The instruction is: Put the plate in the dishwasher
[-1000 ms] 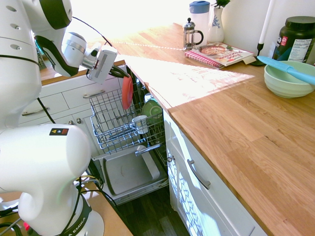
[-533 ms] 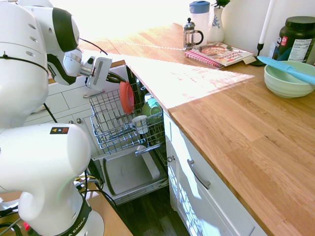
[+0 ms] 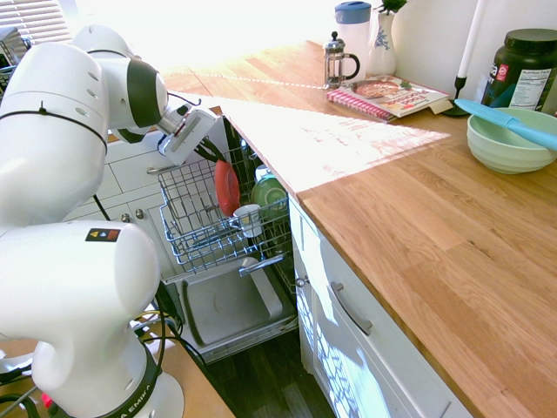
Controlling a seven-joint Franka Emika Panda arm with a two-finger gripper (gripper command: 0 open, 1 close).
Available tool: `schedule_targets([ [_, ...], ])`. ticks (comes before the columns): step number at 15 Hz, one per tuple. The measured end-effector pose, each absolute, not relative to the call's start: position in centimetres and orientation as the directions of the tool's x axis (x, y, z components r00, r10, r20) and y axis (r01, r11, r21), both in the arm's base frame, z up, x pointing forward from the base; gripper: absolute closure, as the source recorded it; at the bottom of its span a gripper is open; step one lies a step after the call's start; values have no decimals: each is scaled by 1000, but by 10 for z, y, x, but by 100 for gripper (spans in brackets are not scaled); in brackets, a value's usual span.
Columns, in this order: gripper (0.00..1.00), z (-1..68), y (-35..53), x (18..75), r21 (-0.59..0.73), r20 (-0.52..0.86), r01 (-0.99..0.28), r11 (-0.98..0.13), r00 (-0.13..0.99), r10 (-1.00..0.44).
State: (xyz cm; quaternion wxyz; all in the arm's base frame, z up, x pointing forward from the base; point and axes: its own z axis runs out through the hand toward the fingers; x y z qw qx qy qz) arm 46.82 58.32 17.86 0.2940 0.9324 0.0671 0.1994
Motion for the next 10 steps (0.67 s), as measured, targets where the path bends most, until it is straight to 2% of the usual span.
schedule_targets([
  [6, 0, 217, 551, 513, 421, 15, 142, -896, 986, 164],
  [10, 0, 312, 514, 551, 253, -141, 138, -958, 984, 105],
])
